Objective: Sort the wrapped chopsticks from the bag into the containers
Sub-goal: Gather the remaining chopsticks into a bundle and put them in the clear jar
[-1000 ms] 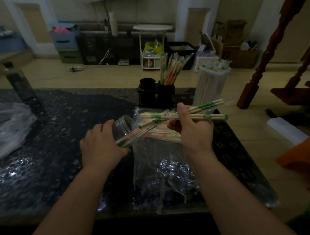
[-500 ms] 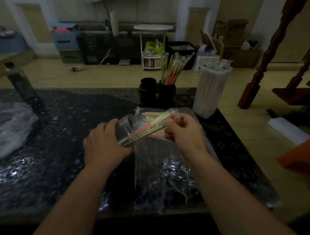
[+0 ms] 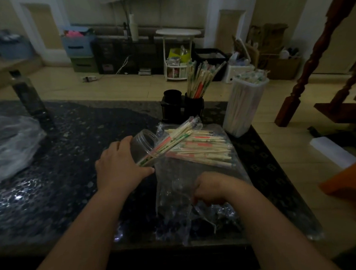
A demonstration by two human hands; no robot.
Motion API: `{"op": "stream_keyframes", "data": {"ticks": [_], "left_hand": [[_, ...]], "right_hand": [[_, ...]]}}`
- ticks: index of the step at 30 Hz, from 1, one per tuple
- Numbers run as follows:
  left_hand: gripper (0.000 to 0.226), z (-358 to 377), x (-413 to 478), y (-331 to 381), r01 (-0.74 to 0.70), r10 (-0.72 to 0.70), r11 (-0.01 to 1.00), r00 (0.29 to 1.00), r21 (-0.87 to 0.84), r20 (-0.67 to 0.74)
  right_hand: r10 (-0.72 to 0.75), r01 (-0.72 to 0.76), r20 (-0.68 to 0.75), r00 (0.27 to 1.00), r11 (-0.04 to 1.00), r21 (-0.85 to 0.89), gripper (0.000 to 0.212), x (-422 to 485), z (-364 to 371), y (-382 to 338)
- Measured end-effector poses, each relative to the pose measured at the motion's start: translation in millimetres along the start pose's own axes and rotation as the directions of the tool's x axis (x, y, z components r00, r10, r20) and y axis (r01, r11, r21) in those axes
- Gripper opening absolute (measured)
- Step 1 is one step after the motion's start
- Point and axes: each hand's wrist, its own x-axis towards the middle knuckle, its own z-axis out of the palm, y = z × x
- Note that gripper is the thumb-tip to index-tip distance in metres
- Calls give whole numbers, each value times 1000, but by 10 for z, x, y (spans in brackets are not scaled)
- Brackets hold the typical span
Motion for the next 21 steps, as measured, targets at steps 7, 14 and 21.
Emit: {"op": "stream_keyframes", "data": {"ticks": [7,14,21], "left_hand": [[106,-25,0,-25,1,-1,1000,1000,-20,18],[105,-19,24,8,23,-23,999,1000,-26,15],[105,11,72,54,17,-16,999,1000,-51,9]], "right_hand": [[140,-129,46,989,974,-189,30,190,141,108],[202,-144,-346,916,972,187,56,613,446,216],[114,-163,-432,895,984,-78,48,876,376,206]]}}
